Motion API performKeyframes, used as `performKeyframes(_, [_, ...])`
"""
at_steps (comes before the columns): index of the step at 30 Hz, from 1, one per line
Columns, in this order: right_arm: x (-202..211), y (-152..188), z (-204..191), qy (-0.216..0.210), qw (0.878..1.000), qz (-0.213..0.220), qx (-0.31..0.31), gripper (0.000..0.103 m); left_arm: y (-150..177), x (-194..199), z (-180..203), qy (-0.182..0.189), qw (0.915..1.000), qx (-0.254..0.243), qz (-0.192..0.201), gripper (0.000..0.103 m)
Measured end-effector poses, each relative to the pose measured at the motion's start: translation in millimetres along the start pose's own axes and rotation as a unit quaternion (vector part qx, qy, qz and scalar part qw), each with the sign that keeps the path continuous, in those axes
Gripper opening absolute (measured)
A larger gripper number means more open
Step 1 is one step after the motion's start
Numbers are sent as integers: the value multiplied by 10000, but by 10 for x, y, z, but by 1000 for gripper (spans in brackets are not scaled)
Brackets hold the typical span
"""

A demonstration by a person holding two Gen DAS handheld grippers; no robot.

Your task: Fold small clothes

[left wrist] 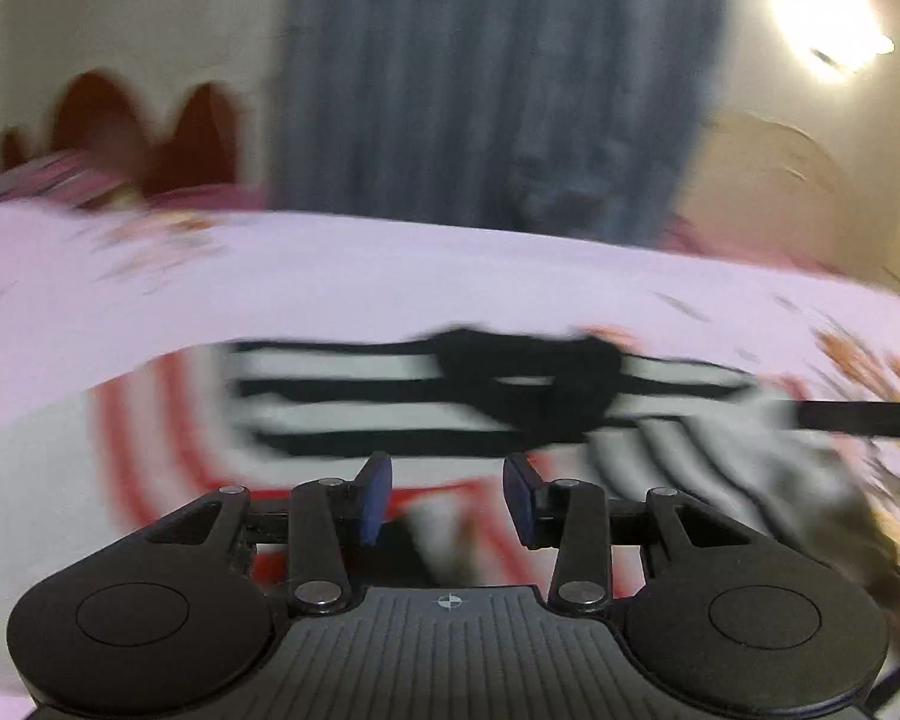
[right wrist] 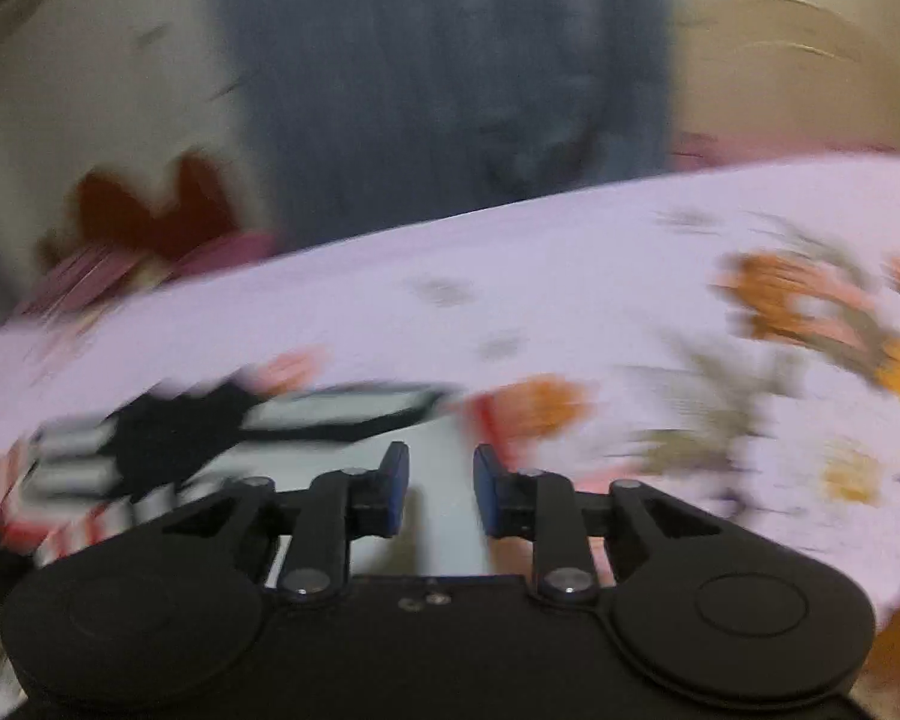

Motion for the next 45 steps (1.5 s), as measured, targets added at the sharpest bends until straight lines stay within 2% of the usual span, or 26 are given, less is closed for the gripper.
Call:
performKeyframes(2, [-130, 63, -288, -461, 9982, -268, 287, 28, 34, -214, 347, 377, 9984, -305, -276, 45])
performKeyframes(3, [-176, 97, -426, -609, 9960, -332, 556, 36, 67, -294, 453, 485, 9973, -406, -374, 55])
performKeyframes(5, [-229, 100, -513, -569, 9928, -240, 1024, 42, 122, -407, 502, 439, 9960, -500, -593, 58])
performKeyframes(7, [-278, 22, -260, -59, 9958, -139, 908, 27, 155, -449, 393, 324, 9966, -344, -682, 58])
performKeyframes(8, [-327, -17, -42, 334, 9968, -224, 687, 0, 181, -470, 331, 321, 9963, -261, -754, 58])
performKeyframes(9, [-371, -54, 217, 742, 9960, -289, 406, 0, 195, -462, 293, 386, 9964, -201, -725, 57])
performKeyframes(10, [-389, -83, 393, 961, 9947, -289, 238, 0, 196, -476, 289, 410, 9963, -225, -721, 58])
performKeyframes(12, [-410, -124, 516, 860, 9956, -359, 98, 0, 224, -476, 315, 373, 9959, -415, -707, 58])
performKeyframes(15, [-400, -111, 453, 920, 9944, -336, 393, 0, 222, -457, 310, 356, 9958, -467, -703, 58])
performKeyframes(18, [-361, -119, 488, 950, 9947, -341, 170, 0, 158, -432, 269, 343, 9959, -431, -714, 57])
performKeyframes(19, [-317, -155, 454, 926, 9949, -338, 200, 0, 121, -384, 289, 336, 9964, -499, -604, 57])
performKeyframes(21, [-197, -214, 357, 788, 9960, -208, 361, 15, 95, -313, 307, 417, 9968, -470, -499, 57])
performKeyframes(23, [-118, -157, 277, 727, 9961, -238, 444, 16, 192, -373, 348, 432, 9947, -568, -737, 57])
performKeyframes(24, [-172, -49, 284, 746, 9950, -508, 431, 13, 268, -402, 373, 423, 9941, -685, -727, 58])
performKeyframes(26, [-190, 48, 290, 798, 9943, -508, 493, 13, 249, -395, 384, 385, 9943, -683, -726, 58])
performKeyframes(28, [-148, -45, 263, 881, 9933, -603, 446, 11, 160, -310, 378, 384, 9953, -597, -663, 57])
performKeyframes(30, [38, -112, 210, 886, 9941, -413, 465, 20, 114, -139, 400, 482, 9962, -551, -464, 58])
performKeyframes(31, [152, -106, 183, 845, 9948, -355, 443, 21, 123, -44, 421, 513, 9962, -572, -415, 58])
performKeyframes(33, [416, -17, 99, 781, 9955, -333, 409, 23, 206, 96, 448, 518, 9962, -558, -420, 58])
performKeyframes(34, [527, 64, 53, 744, 9958, -357, 407, 24, 294, 108, 466, 513, 9953, -601, -553, 58])
performKeyframes(35, [572, 160, 12, 701, 9954, -490, 421, 20, 403, 67, 489, 470, 9931, -719, -797, 58])
performKeyframes(36, [565, 306, -17, 717, 9934, -742, 494, 21, 478, 72, 496, 460, 9934, -779, -707, 58])
performKeyframes(38, [599, 467, -61, 890, 9918, -621, 674, 21, 471, 64, 502, 444, 9933, -811, -690, 58])
performKeyframes(40, [616, 400, -99, 956, 9914, -642, 629, 23, 392, 72, 495, 416, 9932, -771, -767, 58])
performKeyframes(43, [761, 311, -106, 871, 9945, -429, 387, 21, 358, 226, 431, 225, 9952, -811, -502, 58])
performKeyframes(45, [760, 410, -141, 874, 9925, -638, 573, 22, 464, 194, 373, 64, 9929, -921, -746, 58])
Point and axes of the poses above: each gripper's, at about its wrist camera, not at the fingertips, and x roughly against the way its jaws point, z to its right, y to its underside, the point moved 1 cm from there along -x, roughly the way its jaws point, and after that the axes turned 13 degrees about z, right-handed, at the moved point
